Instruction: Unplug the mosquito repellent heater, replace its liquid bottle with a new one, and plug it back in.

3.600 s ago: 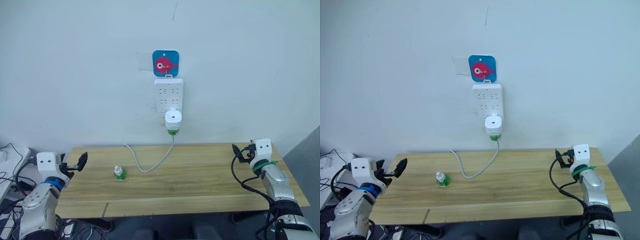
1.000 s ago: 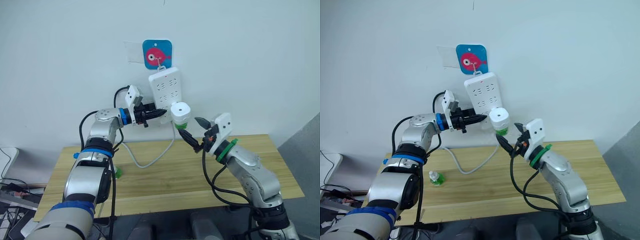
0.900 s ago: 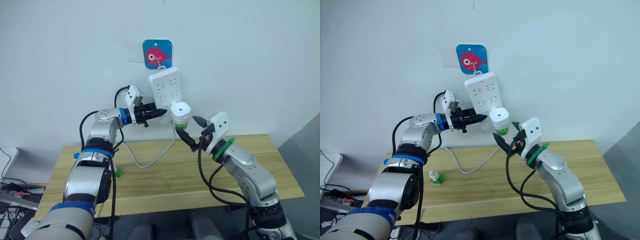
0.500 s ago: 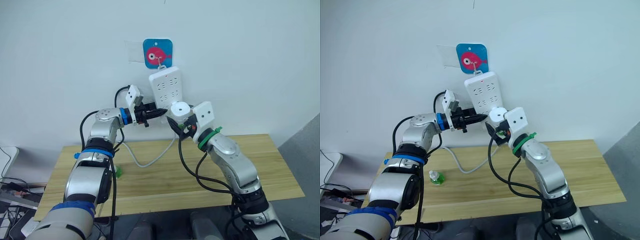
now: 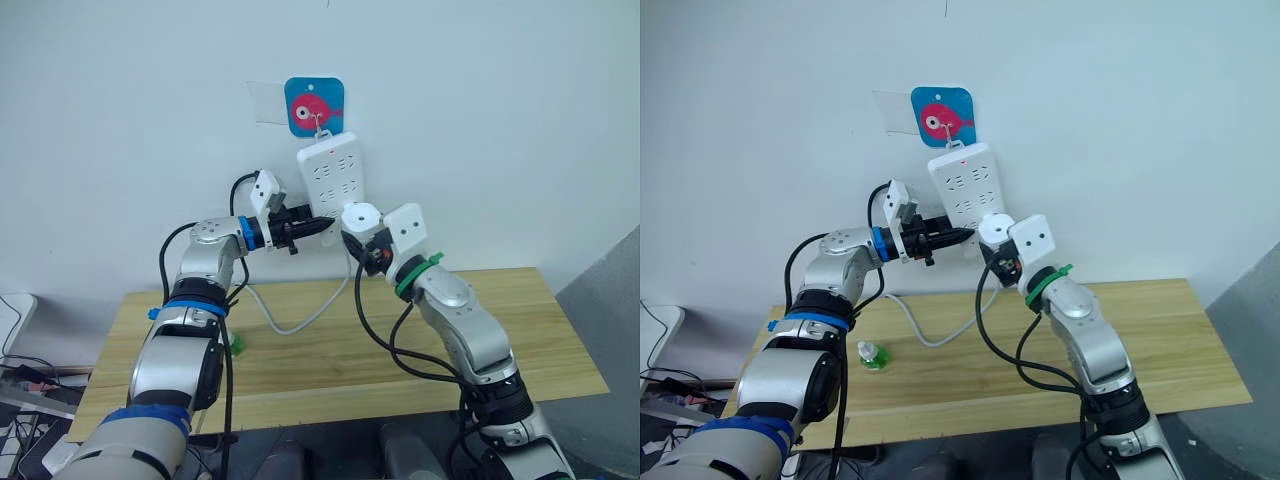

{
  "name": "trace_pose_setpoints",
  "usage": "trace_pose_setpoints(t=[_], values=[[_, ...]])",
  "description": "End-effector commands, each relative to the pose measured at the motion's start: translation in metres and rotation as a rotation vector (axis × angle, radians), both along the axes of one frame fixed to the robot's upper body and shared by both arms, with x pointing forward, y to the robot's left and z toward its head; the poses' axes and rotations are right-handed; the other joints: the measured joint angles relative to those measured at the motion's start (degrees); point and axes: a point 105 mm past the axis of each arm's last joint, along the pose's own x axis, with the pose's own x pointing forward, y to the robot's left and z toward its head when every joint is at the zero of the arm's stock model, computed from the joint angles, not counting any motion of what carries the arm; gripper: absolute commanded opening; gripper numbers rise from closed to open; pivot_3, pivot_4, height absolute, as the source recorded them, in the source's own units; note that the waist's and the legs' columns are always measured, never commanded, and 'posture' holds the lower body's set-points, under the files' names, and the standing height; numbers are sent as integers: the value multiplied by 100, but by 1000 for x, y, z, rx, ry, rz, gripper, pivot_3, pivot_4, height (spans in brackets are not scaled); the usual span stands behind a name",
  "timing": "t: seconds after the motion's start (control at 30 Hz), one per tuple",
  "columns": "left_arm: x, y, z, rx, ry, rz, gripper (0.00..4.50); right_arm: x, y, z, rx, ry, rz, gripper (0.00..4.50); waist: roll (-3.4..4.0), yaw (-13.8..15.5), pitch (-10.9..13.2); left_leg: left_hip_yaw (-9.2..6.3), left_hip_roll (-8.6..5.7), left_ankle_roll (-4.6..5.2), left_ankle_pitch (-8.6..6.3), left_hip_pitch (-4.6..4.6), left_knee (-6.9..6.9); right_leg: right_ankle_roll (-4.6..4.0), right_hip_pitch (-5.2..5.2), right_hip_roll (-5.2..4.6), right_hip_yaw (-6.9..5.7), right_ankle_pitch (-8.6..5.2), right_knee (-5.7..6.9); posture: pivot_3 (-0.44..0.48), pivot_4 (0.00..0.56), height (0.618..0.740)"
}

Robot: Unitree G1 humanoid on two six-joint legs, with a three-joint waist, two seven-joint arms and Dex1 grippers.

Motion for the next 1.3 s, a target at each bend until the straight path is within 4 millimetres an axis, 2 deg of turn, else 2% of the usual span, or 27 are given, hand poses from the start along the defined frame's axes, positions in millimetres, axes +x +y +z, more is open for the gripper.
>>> trace_pose_setpoints(t=[0.03,0.27,0.53,0.7,0.87,0.97,1.13,1.23,1.3], values=[[8,6,11,-27,-22,77,1300,-14,-7,22,32,-71,18,2990,0,16,3,-2,0,0,0,-2,0,0,0,0,-2,0,-1,-107,143,740],[9,8,8,-16,-20,84,1300,-25,-16,25,23,-59,19,2990,3,-6,12,-5,-1,-1,0,-12,3,1,-6,-3,-5,2,-2,-115,144,740],[11,13,7,-15,-28,116,1300,-29,-21,31,52,-59,25,2990,1,-10,13,-2,1,-2,1,-1,2,2,2,0,-5,1,6,-110,145,740],[6,24,4,-24,-27,137,2922,-30,-32,27,121,-13,37,2990,4,-13,16,-5,5,-1,1,-1,-4,2,-2,2,-5,1,5,-106,146,740],[-12,49,-7,-19,-21,184,4434,-25,-48,17,247,71,13,2990,11,-65,27,1,9,-1,1,-1,-8,2,-8,2,6,1,4,-103,145,740],[-41,58,-12,-11,-24,181,4477,-21,-60,10,375,141,-20,2990,15,-93,30,-1,19,-1,0,-1,-13,1,-11,1,7,1,3,-98,145,740],[-90,30,-13,62,-141,97,4477,-10,-78,0,664,289,-84,2990,24,30,52,-2,28,-7,-3,-14,-15,-2,-15,-22,19,2,-8,-64,142,740],[-107,-1,-11,45,-224,63,4477,-5,-91,-4,910,388,-116,2990,45,140,68,-6,17,-9,-2,-15,-13,-7,-11,-36,14,5,-5,-37,140,740],[-110,-23,-9,-4,-266,69,4477,-7,-93,-5,1055,458,-92,2990,51,224,72,-6,10,-9,-2,-7,-10,-8,0,-39,13,6,-4,-34,140,740]])
